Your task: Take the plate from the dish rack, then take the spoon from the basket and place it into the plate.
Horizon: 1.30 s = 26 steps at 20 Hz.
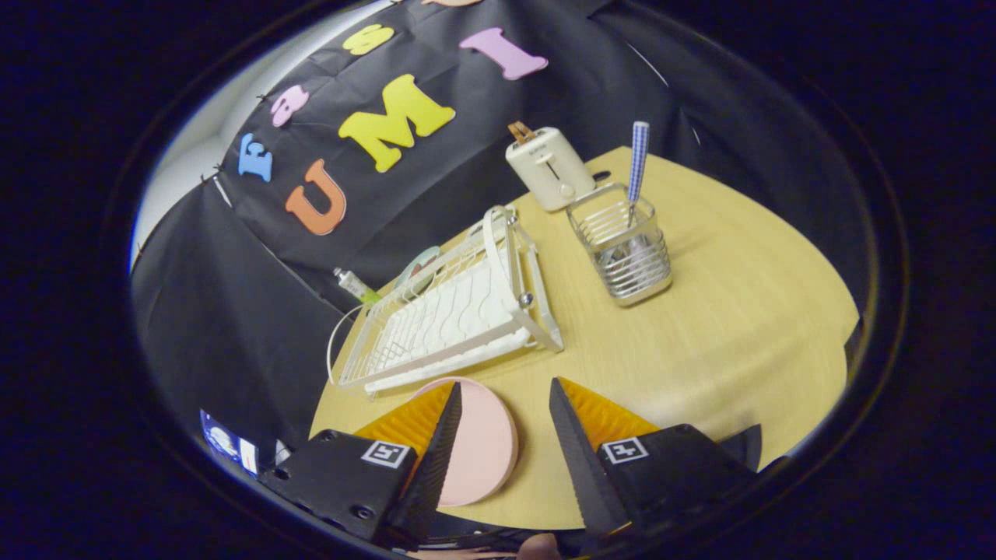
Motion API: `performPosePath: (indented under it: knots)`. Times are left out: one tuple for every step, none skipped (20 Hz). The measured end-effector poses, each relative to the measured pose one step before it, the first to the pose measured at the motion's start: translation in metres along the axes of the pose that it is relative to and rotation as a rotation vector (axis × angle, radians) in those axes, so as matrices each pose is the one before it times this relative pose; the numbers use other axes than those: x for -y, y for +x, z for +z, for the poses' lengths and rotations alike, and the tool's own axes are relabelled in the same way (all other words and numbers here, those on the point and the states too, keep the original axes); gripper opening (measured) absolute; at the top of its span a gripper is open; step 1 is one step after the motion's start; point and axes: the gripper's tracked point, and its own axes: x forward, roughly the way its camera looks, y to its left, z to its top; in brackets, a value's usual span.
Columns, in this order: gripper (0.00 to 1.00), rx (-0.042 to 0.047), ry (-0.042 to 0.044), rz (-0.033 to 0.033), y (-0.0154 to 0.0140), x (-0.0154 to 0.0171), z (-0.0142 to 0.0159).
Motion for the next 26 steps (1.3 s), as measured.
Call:
performPosePath:
  knots:
    - [0.76,0.05474,-0.03039,-0.01896,-0.00852,0.00612,0.01033]
    - [0.77,0.05455,-0.03624,-0.02303,-0.00863,0.00833,0.01076]
    - [0.79,0.05536,-0.04378,-0.02917,-0.00680,0.00996,0.01184]
    - [0.83,0.05350,-0.04689,-0.03110,-0.00553,0.00961,0.01125]
    - [0.86,0.05422,-0.05166,-0.03653,-0.00568,0.01262,0.01329]
    - [0.90,0.05664,-0.05613,-0.03165,-0.00120,0.00812,0.00904]
    - [0.93,0.05432,-0.04470,-0.02882,0.00081,0.01006,0.01107]
    - [0.96,0.04569,-0.03671,-0.01910,0.00638,0.00876,0.01001]
    - [0.96,0.02548,-0.02674,-0.00946,0.00510,0.00629,0.00483]
    - [0.96,0.02496,-0.01624,-0.00319,0.00714,0.00482,0.00280]
    - [0.96,0.01457,-0.01288,0.00654,0.00926,0.00414,0.00343]
    - [0.96,0.00783,-0.00227,0.01623,0.01341,0.00300,0.00208]
    - [0.96,0.00502,0.00288,0.02255,0.01164,0.00082,0.00141]
    - [0.96,-0.00871,0.00917,0.00548,0.01479,0.00650,-0.00261]
    - [0.96,-0.02137,0.01509,0.00630,0.01418,0.00553,-0.00505]
    - [0.96,-0.02002,0.01848,0.00564,0.01336,0.00458,-0.00521]
    - [0.96,-0.02318,0.02328,0.00492,0.01335,0.00287,-0.00552]
    - [0.96,-0.02238,0.01194,0.00880,0.01261,0.00304,-0.00623]
    - [0.96,-0.01469,0.00876,0.01002,0.01266,0.00096,-0.00257]
    - [0.96,-0.00875,0.01281,0.00990,0.01310,0.00137,-0.00139]
    - [0.94,-0.01270,0.00874,0.01736,0.00870,-0.00221,0.00064]
    - [0.89,-0.01239,0.01299,0.01261,0.00734,-0.00058,-0.00114]
    - [0.85,0.00039,0.01361,0.01547,0.00427,-0.00210,0.00287]
    - [0.80,-0.00023,0.00268,0.00065,0.00335,0.00150,0.00238]
    - [0.75,-0.00050,-0.00127,-0.00271,0.00243,0.00212,0.00167]
    - [0.70,0.00102,0.00482,-0.00199,-0.00065,-0.00126,-0.00024]
